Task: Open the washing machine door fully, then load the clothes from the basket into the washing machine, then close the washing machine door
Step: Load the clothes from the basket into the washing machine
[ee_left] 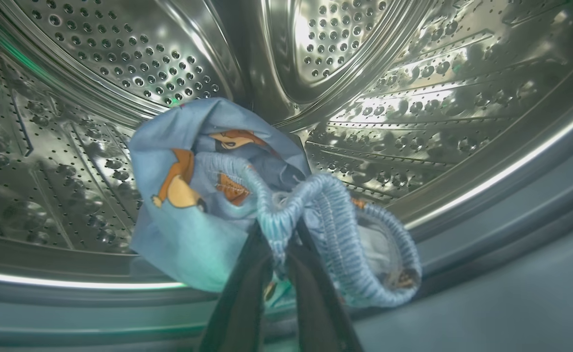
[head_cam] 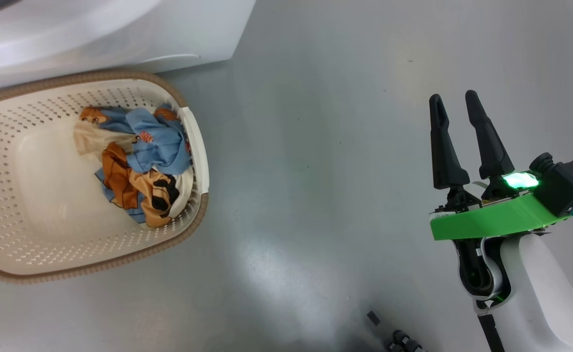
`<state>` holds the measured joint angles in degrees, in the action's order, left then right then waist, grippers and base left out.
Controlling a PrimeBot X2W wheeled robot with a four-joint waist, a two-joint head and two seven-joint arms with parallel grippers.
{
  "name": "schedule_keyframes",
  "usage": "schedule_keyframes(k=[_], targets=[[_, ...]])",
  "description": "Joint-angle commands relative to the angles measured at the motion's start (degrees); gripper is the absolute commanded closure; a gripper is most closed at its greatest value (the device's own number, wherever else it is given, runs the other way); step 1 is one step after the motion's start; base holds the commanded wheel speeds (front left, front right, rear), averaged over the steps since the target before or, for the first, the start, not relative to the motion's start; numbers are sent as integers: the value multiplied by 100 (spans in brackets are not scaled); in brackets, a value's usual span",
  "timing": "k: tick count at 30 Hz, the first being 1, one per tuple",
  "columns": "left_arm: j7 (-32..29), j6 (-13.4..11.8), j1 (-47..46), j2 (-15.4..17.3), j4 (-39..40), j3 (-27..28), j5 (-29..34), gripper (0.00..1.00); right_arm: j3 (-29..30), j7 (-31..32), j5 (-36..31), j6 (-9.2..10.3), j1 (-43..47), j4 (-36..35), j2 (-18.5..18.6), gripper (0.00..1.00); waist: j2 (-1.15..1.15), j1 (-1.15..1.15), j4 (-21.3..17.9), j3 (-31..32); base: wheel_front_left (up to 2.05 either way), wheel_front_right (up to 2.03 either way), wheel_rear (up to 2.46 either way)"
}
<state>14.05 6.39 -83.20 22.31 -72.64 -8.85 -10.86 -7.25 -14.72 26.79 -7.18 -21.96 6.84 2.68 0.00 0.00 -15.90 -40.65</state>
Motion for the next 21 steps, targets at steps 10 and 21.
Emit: schedule_keyframes(k=[10,21], targets=[[80,76,233,29,29,103,-321,0,-64,-28,-23,-31,125,-60,20,0,0,0,169,311,0,0,0],[94,106,1116,-189,931,292,-668,0,24,-28,-167,-31,261,24,20,0,0,0,421,794,0,0,0]])
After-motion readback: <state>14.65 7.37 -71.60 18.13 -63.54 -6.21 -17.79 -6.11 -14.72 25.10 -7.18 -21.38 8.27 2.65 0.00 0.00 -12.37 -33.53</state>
